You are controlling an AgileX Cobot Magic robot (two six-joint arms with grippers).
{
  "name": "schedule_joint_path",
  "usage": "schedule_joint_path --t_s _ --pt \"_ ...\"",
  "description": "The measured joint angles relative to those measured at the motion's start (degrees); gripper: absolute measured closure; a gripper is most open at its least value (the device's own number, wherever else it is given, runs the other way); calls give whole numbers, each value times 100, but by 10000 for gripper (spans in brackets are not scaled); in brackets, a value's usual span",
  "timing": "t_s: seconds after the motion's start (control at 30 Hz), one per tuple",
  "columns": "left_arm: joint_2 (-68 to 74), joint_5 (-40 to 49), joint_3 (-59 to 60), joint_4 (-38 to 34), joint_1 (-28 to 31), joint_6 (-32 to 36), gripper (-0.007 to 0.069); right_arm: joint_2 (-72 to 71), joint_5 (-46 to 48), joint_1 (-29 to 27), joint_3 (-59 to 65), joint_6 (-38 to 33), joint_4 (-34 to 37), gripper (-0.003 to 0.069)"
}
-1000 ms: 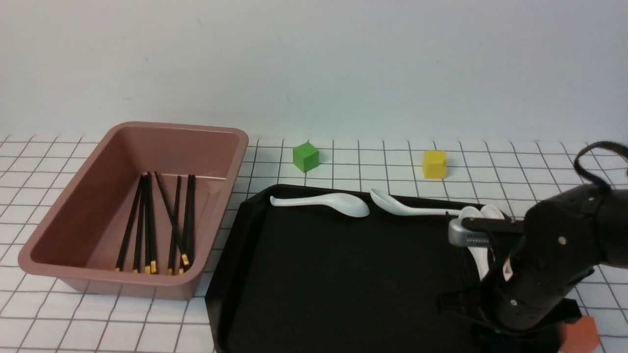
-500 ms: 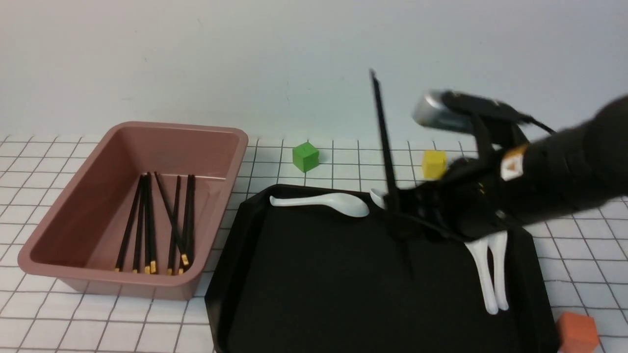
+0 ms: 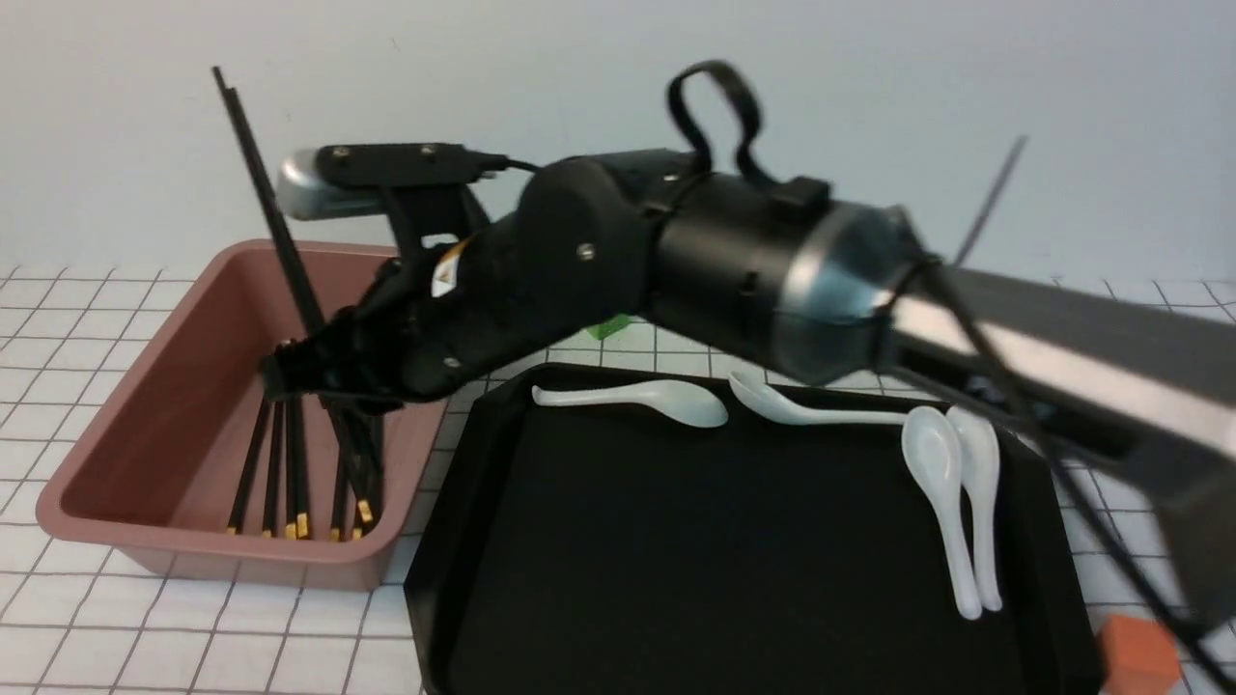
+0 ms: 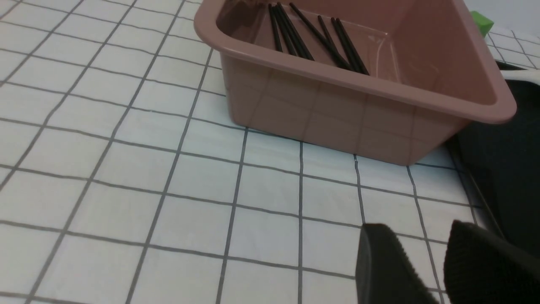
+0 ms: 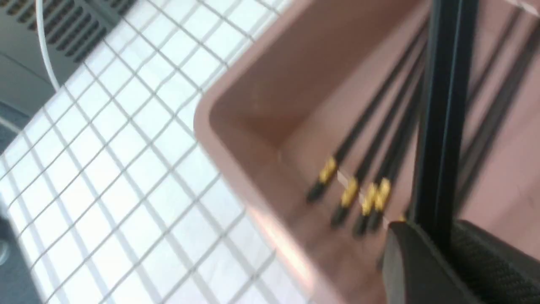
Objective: On white black tablecloth take chopsticks from black tray and put them in box.
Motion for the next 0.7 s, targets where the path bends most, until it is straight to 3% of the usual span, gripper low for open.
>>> schedule_joint_path --t_s 0.27,0.53,0.7 --pt "0 0 0 0 0 0 386 1371 -212 0 -1270 -30 -745 518" --pt "0 0 0 0 0 0 386 1412 93 0 -1293 -30 -876 371" --pt "0 0 0 0 0 0 386 941 765 0 -1293 -30 -937 376"
